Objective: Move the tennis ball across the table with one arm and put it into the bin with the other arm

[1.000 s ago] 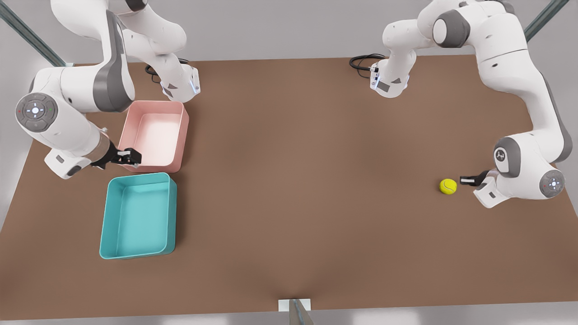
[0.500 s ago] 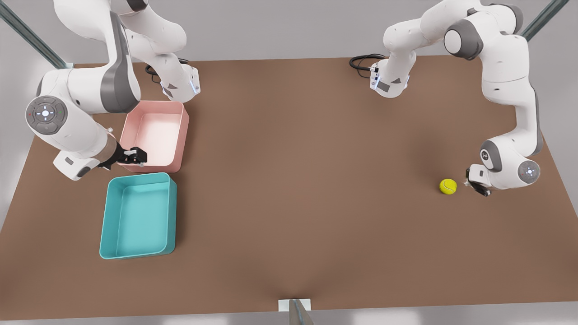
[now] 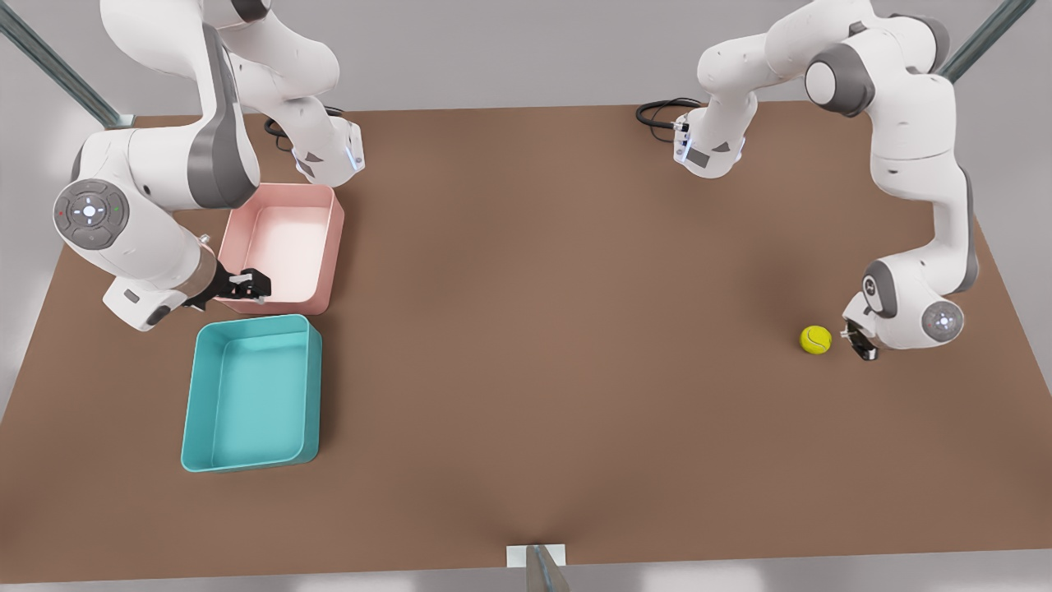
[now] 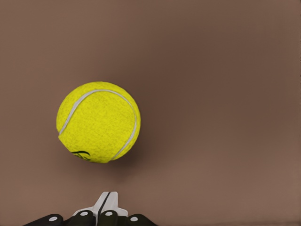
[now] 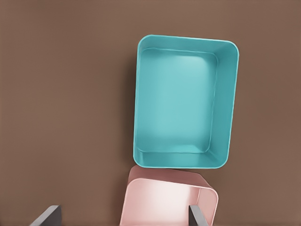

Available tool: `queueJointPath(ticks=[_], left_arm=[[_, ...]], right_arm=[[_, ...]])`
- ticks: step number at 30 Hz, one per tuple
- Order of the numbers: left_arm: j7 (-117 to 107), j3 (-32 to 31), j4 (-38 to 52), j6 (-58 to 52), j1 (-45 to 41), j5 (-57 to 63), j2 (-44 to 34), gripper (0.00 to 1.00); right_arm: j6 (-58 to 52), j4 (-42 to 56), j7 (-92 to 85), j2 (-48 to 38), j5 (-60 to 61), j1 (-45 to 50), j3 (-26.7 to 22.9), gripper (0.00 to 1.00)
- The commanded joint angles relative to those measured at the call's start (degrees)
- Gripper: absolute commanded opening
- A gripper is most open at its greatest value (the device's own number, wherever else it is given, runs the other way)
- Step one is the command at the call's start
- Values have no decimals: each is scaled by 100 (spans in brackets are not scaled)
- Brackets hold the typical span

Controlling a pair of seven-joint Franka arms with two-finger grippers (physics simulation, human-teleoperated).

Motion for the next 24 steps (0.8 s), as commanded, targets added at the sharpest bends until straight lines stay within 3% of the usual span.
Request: queueJointPath(ticks=[1,8,11,12,17,18,19,21,22,23,24], left_arm=[[990,1,5,-36,-10,9,23,21],[-431,-60,-39,0,-255,1,23,21],[-3408,-1351,-30,-158,-423,1,-91,21],[-5563,-1950,189,-509,-511,-17,-162,21],[-6199,-2117,453,-800,-467,-35,-153,21],[-6952,-2083,585,-949,-493,-52,-302,28],[-8027,-1644,541,-1317,-598,-61,-732,100],[-9855,352,945,-3391,-1723,-2162,-1734,100],[-9856,361,1348,-4076,-2225,-1030,-2121,100],[-9576,264,2182,-5052,-2128,-1009,-2034,100],[-9591,264,2299,-5072,-2102,-1107,-2034,100]], right_arm=[[-4,3,-79,-6,4,-1,-1,100],[-4,-6,-52,3,4,25,-1,100],[-4,3,-44,38,-5,34,-1,100],[-4,3,-44,38,-5,43,-1,100],[-4,3,-35,47,-5,43,-1,100],[-4,3,-35,47,4,43,-1,100],[-4,12,-35,47,4,43,-1,100],[-4,20,-17,99,-5,52,-1,100],[-4,47,-26,161,4,87,-1,100],[5,117,-9,249,-5,104,-1,100],[57,144,0,310,30,227,-1,100]])
